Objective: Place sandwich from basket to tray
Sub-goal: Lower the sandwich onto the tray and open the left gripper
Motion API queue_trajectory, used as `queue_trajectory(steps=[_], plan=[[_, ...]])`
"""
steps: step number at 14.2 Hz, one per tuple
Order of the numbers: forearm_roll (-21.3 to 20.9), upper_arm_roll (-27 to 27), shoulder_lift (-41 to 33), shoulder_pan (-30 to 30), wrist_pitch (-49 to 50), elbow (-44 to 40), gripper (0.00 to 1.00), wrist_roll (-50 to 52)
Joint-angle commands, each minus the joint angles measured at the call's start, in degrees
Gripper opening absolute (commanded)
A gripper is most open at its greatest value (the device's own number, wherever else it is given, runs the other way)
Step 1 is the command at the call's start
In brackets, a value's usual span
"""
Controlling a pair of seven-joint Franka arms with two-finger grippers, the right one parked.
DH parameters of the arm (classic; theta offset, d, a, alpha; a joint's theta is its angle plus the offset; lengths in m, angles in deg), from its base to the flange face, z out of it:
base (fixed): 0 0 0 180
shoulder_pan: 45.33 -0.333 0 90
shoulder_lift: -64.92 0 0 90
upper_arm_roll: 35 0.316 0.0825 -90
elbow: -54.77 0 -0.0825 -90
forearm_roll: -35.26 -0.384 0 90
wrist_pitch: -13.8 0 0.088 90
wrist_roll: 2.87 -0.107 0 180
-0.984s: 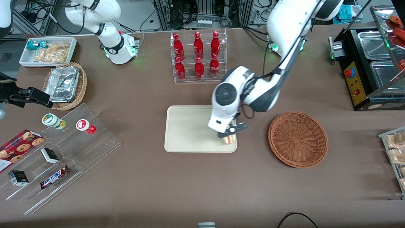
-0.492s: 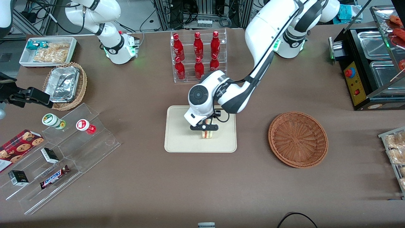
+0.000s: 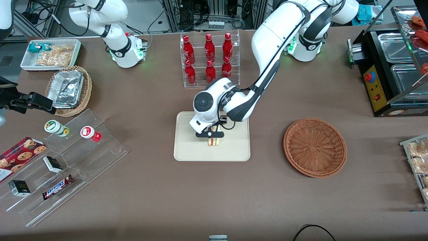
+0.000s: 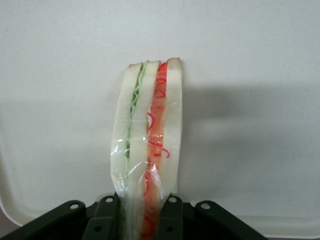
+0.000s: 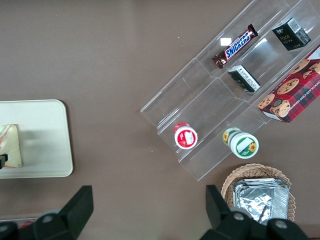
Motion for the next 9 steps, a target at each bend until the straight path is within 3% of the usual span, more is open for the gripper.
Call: queue_trajectory(steps=[1,2,3,4,5,9], plan=[[-0.51,0.27,0.96,0.62,0.23,-1.92,0.27,3.61],[-0.59,0.27,0.96,0.62,0.23,-1.83,0.29,4.22],[-0.59,0.27,0.96,0.62,0.23,-1.83,0.40,4.40],[-0.68,0.27,0.78,0.62,0.41,-1.83,0.66,4.41],[-0.77,0.36,0.43,0.62,0.58,-1.83,1.00,4.32],[-0.94,0.89,-5.87,0.01,3.64,-0.52,1.00,4.41]])
